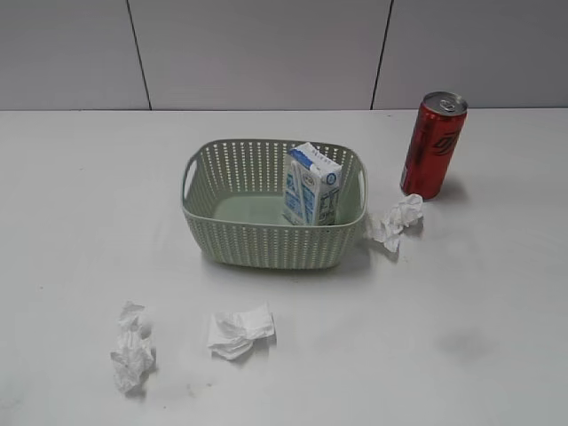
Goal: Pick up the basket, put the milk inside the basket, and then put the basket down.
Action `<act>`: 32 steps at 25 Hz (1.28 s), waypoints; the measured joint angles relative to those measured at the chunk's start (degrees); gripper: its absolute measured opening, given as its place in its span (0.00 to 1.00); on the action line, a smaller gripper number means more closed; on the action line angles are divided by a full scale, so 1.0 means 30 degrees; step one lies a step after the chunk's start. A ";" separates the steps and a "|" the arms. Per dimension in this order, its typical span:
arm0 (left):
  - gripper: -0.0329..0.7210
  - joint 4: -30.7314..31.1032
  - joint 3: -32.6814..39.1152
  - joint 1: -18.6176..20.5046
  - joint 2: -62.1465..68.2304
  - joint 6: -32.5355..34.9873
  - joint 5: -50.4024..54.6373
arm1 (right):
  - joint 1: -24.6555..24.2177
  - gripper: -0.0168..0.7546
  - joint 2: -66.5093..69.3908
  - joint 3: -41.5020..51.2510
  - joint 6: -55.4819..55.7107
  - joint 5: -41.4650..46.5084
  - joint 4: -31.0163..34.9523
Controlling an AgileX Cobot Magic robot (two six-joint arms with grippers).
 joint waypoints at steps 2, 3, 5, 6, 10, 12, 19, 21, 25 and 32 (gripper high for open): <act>0.82 0.0000 0.0000 0.0951 0.0000 0.0000 0.0000 | -0.0225 0.79 -0.0040 0.0000 0.0019 0.0000 0.0035; 0.82 0.0000 0.0000 0.1419 0.0000 0.0000 0.0000 | -0.0489 0.79 -0.0146 0.0000 0.0019 0.0000 0.0036; 0.82 0.0000 0.0000 0.2354 -0.0145 0.0000 -0.0019 | -0.1224 0.79 -0.0587 0.0000 0.0019 0.0000 0.0068; 0.82 0.0000 0.0005 0.2797 -0.0379 0.0000 -0.0019 | -0.1776 0.79 -0.0988 0.0000 0.0019 0.0000 0.0068; 0.82 0.0000 0.0005 0.4608 -0.1764 0.0000 -0.0043 | -0.4242 0.79 -0.2980 0.0000 -0.0005 0.0000 0.0131; 0.82 0.0000 0.0005 0.5345 -0.2601 0.0000 -0.0062 | -0.4858 0.79 -0.3549 0.0000 -0.0005 0.0000 0.0131; 0.82 0.0002 0.0005 0.6754 -0.4385 0.0014 -0.0034 | -0.4965 0.79 -0.3682 0.0000 -0.0005 0.0000 0.0221; 0.81 0.0025 0.0005 0.6802 -0.4416 0.0014 -0.0049 | -0.4965 0.79 -0.3682 0.0000 -0.0022 0.0000 0.0221; 0.79 0.0044 0.0005 0.6802 -0.4416 0.0014 -0.0049 | -0.4965 0.79 -0.3682 0.0000 -0.0022 0.0000 0.0221; 0.73 0.0060 0.0005 0.6802 -0.4416 0.0035 -0.0049 | -0.4965 0.79 -0.3682 0.0000 -0.0022 0.0000 0.0221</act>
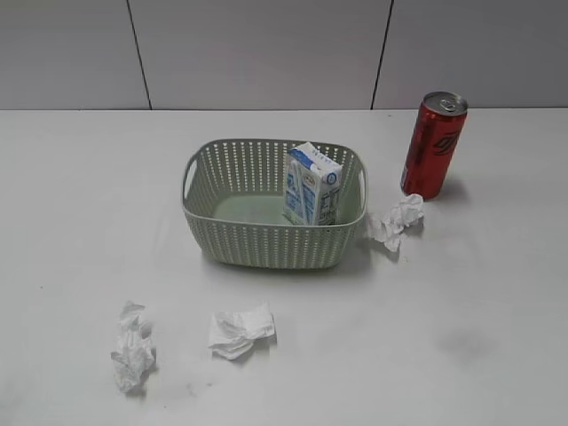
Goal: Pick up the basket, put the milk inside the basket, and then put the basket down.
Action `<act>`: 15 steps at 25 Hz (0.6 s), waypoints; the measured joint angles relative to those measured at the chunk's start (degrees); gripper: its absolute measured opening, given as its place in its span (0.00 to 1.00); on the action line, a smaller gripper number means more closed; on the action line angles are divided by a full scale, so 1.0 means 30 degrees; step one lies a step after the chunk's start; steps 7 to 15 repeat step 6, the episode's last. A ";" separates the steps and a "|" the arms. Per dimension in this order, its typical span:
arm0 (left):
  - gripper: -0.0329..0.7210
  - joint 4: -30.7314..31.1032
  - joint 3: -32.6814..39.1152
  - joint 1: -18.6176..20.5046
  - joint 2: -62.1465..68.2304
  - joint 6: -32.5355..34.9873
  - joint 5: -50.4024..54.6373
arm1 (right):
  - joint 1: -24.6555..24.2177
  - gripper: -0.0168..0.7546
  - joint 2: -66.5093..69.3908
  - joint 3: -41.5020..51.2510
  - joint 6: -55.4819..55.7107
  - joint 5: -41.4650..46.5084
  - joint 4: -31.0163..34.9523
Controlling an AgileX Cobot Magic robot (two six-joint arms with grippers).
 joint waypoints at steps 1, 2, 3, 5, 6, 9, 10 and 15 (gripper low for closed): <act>0.73 0.0000 0.0000 0.0000 0.0000 0.0000 0.0000 | 0.0000 0.79 0.0000 0.0000 0.0000 0.0000 0.0000; 0.72 0.0000 0.0000 0.0000 0.0000 0.0000 0.0000 | 0.0000 0.79 0.0000 0.0000 0.0000 0.0000 0.0000; 0.71 0.0000 0.0000 0.0000 0.0000 0.0000 0.0000 | 0.0000 0.79 0.0000 0.0000 0.0000 0.0000 0.0000; 0.69 0.0000 0.0000 0.0000 0.0000 0.0000 0.0000 | 0.0000 0.79 0.0000 0.0000 0.0000 0.0000 0.0003; 0.68 0.0000 0.0000 0.0000 0.0000 0.0000 0.0000 | 0.0000 0.79 0.0000 0.0000 0.0000 0.0000 0.0020; 0.68 0.0000 0.0000 0.0000 0.0000 0.0000 0.0000 | 0.0000 0.79 0.0000 0.0000 0.0000 0.0000 0.0020; 0.68 0.0000 0.0000 0.0000 0.0000 0.0000 0.0000 | 0.0000 0.79 0.0000 0.0000 0.0000 0.0000 0.0020; 0.68 0.0000 0.0000 0.0000 0.0000 0.0000 0.0000 | 0.0000 0.79 0.0000 0.0000 0.0000 0.0000 0.0020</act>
